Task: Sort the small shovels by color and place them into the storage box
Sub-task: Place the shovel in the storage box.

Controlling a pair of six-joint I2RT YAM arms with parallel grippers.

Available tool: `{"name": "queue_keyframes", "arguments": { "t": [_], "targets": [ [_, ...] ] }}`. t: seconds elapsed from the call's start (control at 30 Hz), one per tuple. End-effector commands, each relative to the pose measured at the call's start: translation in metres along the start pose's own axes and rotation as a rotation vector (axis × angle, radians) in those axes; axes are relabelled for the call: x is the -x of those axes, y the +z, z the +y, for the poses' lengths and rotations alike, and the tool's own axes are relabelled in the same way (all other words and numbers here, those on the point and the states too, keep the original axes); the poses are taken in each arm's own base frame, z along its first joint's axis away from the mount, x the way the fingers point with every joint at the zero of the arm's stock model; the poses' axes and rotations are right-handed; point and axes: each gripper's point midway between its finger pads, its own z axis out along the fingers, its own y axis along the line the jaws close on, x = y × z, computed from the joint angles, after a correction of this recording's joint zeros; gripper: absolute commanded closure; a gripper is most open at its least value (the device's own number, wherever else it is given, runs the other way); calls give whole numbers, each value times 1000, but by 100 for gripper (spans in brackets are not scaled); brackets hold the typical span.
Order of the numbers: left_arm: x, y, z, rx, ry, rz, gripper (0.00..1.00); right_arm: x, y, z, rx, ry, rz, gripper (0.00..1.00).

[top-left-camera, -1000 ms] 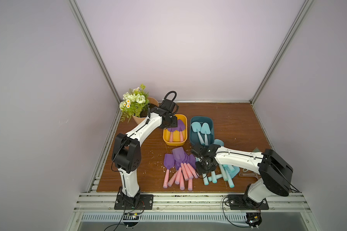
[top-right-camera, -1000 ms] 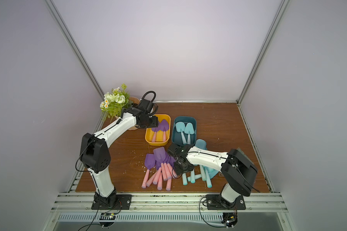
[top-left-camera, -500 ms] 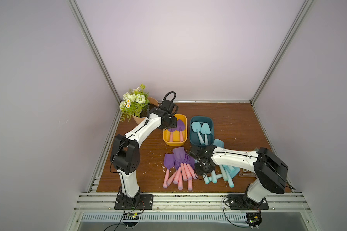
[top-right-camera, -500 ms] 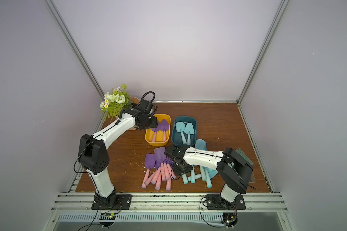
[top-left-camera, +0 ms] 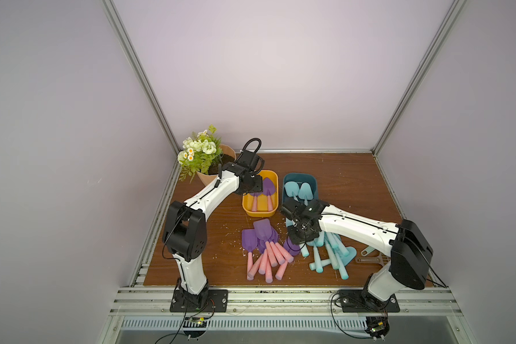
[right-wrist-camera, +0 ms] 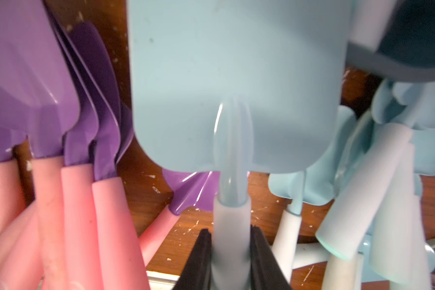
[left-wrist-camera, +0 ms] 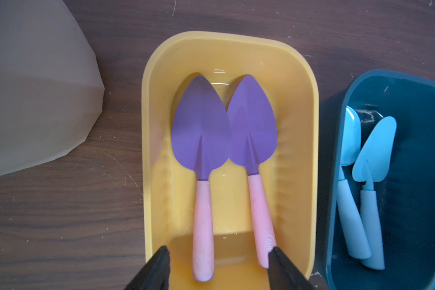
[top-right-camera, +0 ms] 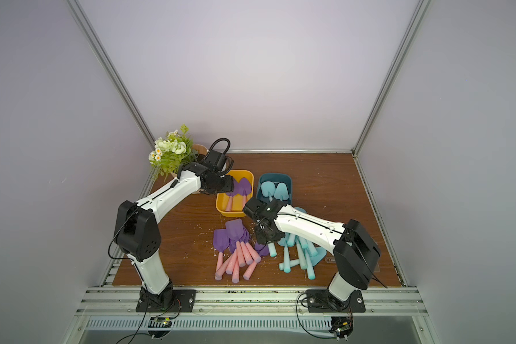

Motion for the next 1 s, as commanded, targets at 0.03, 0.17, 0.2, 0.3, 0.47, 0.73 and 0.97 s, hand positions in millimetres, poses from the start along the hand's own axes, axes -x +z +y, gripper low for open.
{"name": "queue_keyframes", "arguments": {
  "t": [0.03, 0.17, 0.2, 0.3, 0.47, 0.73, 0.97],
  "targets": [
    [4, -8, 2, 1, -24, -24, 36, 43, -31, -30, 11, 63, -107, 87],
    [-3, -5, 2, -22, -38, -19, 36, 97, -36, -59, 45, 149, -191, 87],
    [-3, -6, 0, -31, -43, -20, 36, 108, -35, -64, 42, 153, -201, 87],
    [-17, 2, 4, -37, -57, 6, 36, 135, -29, -73, 18, 141, -211, 87],
    [-20, 1, 5, -43, -68, 0, 36, 159, 0, -72, 35, 137, -175, 87],
    [-22, -1, 7, -38, -72, -4, 36, 172, 50, -55, 92, 154, -104, 86],
    [-25, -3, 8, -36, -73, -3, 35, 170, 74, -47, 124, 189, -76, 82]
  ]
}}
